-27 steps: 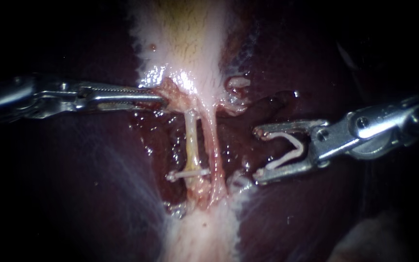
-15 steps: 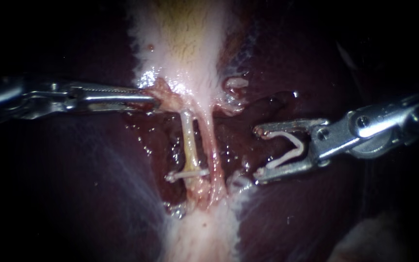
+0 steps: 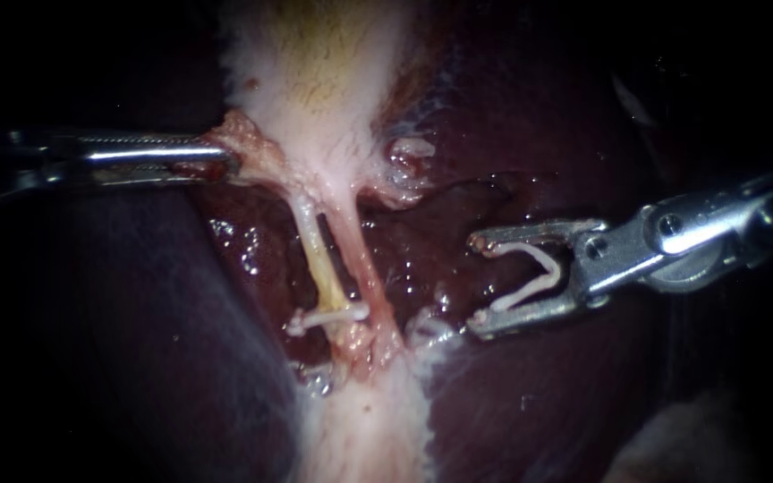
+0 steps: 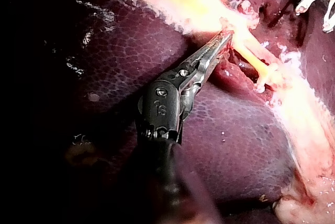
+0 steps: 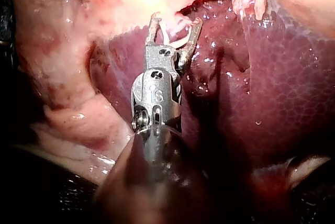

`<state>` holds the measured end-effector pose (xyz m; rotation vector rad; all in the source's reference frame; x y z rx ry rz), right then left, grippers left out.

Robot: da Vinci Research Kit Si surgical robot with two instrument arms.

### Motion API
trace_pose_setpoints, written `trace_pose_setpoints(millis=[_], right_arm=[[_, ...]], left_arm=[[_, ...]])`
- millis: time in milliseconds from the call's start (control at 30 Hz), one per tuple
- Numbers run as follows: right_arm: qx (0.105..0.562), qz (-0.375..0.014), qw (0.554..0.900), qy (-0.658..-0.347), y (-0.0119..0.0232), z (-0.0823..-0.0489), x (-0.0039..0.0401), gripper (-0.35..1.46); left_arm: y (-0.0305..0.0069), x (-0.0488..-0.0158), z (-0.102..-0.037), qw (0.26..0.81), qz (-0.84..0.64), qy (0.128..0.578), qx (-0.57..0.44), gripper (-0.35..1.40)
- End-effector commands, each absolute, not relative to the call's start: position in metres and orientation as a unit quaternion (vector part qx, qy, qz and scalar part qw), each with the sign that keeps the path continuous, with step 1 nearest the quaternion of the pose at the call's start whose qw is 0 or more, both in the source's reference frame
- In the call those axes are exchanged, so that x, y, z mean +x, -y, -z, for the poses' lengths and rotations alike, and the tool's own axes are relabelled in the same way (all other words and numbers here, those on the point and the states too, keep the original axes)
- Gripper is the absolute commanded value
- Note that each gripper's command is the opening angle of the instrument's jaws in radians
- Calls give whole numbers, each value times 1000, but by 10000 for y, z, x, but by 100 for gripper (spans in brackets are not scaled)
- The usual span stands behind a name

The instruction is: Clipping second clip left tube

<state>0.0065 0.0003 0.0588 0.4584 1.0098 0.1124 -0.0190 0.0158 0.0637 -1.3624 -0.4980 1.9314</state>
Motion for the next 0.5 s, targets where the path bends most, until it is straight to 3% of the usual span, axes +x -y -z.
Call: trace_pose_setpoints(millis=[33,200,500], right_arm=[[217,-53,849,-479,-1,-588,68,50],[245,-34,838,-486,2,-588,87,50],[279,-64,830,-478,19,-598,134,50]], left_arm=[[-159,-190,-637,355,-748,192,-527,-35],[-159,-192,-638,355,-748,192,-527,-35],[-159,-194,-638,355,-748,191,-527,-35]])
